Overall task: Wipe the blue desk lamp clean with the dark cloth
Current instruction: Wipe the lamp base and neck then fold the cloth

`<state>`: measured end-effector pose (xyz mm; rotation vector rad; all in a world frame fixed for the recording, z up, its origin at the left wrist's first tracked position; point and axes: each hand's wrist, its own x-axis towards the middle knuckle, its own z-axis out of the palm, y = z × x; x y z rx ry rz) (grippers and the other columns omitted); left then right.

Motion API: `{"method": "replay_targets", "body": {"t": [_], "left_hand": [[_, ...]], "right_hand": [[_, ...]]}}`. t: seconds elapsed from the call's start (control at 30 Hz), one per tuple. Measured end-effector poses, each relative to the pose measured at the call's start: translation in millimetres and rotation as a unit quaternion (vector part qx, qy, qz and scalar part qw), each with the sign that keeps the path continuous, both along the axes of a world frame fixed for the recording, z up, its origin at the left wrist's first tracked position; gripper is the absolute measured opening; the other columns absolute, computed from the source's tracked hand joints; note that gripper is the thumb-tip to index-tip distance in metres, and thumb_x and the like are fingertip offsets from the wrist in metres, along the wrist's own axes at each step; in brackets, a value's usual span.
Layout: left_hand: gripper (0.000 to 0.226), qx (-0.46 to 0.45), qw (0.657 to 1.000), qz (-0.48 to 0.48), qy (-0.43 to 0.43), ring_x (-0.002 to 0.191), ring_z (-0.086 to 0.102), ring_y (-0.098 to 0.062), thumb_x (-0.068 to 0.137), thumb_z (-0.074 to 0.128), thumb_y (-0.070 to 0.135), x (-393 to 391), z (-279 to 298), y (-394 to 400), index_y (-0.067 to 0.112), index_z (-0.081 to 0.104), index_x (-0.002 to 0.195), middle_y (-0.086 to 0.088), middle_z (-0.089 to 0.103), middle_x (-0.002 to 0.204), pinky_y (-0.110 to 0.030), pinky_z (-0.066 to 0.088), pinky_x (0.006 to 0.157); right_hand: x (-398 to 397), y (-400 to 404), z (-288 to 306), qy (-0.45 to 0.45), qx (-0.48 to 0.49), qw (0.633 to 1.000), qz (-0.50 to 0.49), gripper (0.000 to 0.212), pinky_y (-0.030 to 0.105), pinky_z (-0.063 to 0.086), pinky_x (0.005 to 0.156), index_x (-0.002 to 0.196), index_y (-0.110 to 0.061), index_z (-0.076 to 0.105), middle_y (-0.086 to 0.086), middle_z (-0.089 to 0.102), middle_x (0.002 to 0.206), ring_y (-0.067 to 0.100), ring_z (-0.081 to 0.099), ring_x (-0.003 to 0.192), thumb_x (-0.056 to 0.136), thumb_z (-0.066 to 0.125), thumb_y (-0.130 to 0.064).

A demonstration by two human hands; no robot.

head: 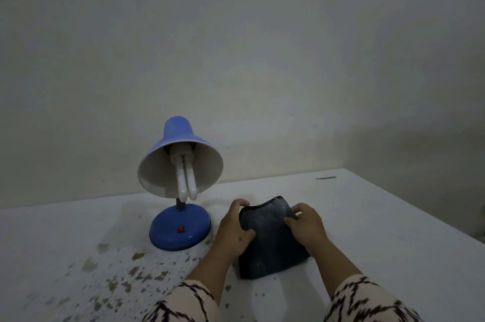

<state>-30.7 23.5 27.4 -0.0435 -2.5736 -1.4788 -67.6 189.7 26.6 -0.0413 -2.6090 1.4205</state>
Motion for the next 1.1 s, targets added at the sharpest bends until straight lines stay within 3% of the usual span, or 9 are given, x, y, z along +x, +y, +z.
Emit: {"method": "replay_targets", "body": {"t": [0.1, 0.2, 0.27, 0.33, 0.43, 0.57, 0.83, 1.0, 1.1], "left_hand": [[0.055, -0.079, 0.997, -0.015, -0.011, 0.111, 0.052, -0.022, 0.080, 0.060, 0.007, -11.2, -12.3, -3.9, 0.029, 0.038, 0.126, -0.003, 0.050, 0.125, -0.035, 0.048, 0.097], [0.058, -0.154, 0.987, -0.008, -0.047, 0.121, 0.044, -0.023, 0.084, 0.062, 0.030, -18.1, -26.5, -8.8, 0.033, 0.035, 0.136, -0.006, 0.041, 0.132, -0.032, 0.038, 0.104], [0.055, -0.190, 0.981, -0.007, -0.048, 0.123, 0.041, -0.023, 0.085, 0.058, 0.038, -22.9, -30.5, -11.2, 0.032, 0.037, 0.136, -0.006, 0.037, 0.134, -0.031, 0.036, 0.107], [0.050, -0.218, 0.975, -0.016, -0.044, 0.126, 0.037, -0.023, 0.087, 0.055, 0.040, -25.6, -30.1, -11.8, 0.032, 0.042, 0.134, -0.005, 0.033, 0.136, -0.031, 0.033, 0.108], [0.043, -0.251, 0.967, -0.022, -0.049, 0.128, 0.032, -0.023, 0.090, 0.051, 0.040, -28.6, -30.9, -10.3, 0.031, 0.047, 0.132, -0.005, 0.033, 0.138, -0.032, 0.031, 0.108], [0.041, -0.262, 0.964, -0.008, -0.054, 0.126, 0.033, -0.023, 0.092, 0.046, 0.040, -24.3, -36.0, -5.5, 0.030, 0.047, 0.132, -0.005, 0.039, 0.135, -0.032, 0.032, 0.107], [0.033, -0.247, 0.967, 0.060, 0.024, 0.123, 0.036, -0.020, 0.093, 0.043, 0.030, -6.1, -34.0, -10.4, 0.024, 0.051, 0.125, -0.001, 0.046, 0.132, -0.032, 0.035, 0.105], [0.039, -0.263, 0.951, 0.158, 0.049, 0.133, 0.026, -0.022, 0.091, 0.048, 0.031, 11.3, -33.9, -37.4, 0.026, 0.047, 0.129, 0.002, 0.036, 0.142, -0.036, 0.032, 0.104], [0.052, -0.217, 0.951, 0.215, 0.051, 0.139, 0.017, -0.028, 0.090, 0.052, 0.029, 23.6, -31.9, -60.4, 0.017, 0.038, 0.138, -0.008, 0.024, 0.150, -0.035, 0.021, 0.113]], "right_hand": [[-14.0, -4.4, -8.2, -0.019, 0.047, 0.999, -0.004, 0.006, 0.032, 0.045, 0.078, 0.089, -0.017, 0.050, 0.002, 0.054, 0.093, 0.019, 0.051, 0.085, 0.088, 0.056, -0.017], [-21.5, -5.0, -23.8, -0.053, 0.119, 0.991, -0.020, 0.005, 0.039, 0.046, 0.089, 0.087, -0.022, 0.046, 0.005, 0.061, 0.105, 0.023, 0.055, 0.092, 0.090, 0.049, -0.020], [-24.0, -5.8, -28.8, -0.059, 0.159, 0.985, -0.023, 0.012, 0.038, 0.041, 0.092, 0.103, -0.023, 0.046, 0.006, 0.060, 0.115, 0.025, 0.056, 0.102, 0.091, 0.047, -0.022], [-25.4, -6.5, -28.3, -0.030, 0.217, 0.975, -0.027, 0.036, 0.041, 0.038, 0.095, 0.127, -0.023, 0.039, 0.006, 0.052, 0.126, 0.025, 0.052, 0.113, 0.092, 0.046, -0.025], [-24.9, -9.6, -27.9, 0.040, 0.327, 0.944, -0.014, 0.038, 0.043, 0.036, 0.096, 0.132, -0.028, 0.037, 0.003, 0.046, 0.130, 0.023, 0.046, 0.117, 0.094, 0.040, -0.033], [-20.5, -12.6, -35.9, -0.027, 0.419, 0.905, 0.062, 0.040, 0.049, 0.032, 0.098, 0.136, -0.030, 0.029, 0.005, 0.039, 0.137, 0.028, 0.037, 0.123, 0.097, 0.026, -0.038], [-1.2, -22.5, -28.2, 0.030, 0.403, 0.909, 0.105, 0.041, 0.055, 0.016, 0.112, 0.132, -0.023, 0.039, 0.003, 0.035, 0.144, 0.026, 0.031, 0.132, 0.095, 0.034, -0.038], [9.9, -54.3, -18.3, 0.123, 0.303, 0.925, 0.193, 0.044, 0.037, 0.027, 0.111, 0.134, -0.015, 0.042, 0.007, 0.044, 0.139, 0.023, 0.039, 0.129, 0.093, 0.044, -0.030], [19.3, -82.0, -14.8, 0.112, 0.232, 0.936, 0.241, 0.050, 0.030, 0.027, 0.111, 0.138, -0.013, 0.036, 0.008, 0.038, 0.144, 0.022, 0.034, 0.133, 0.092, 0.049, -0.027]]}}
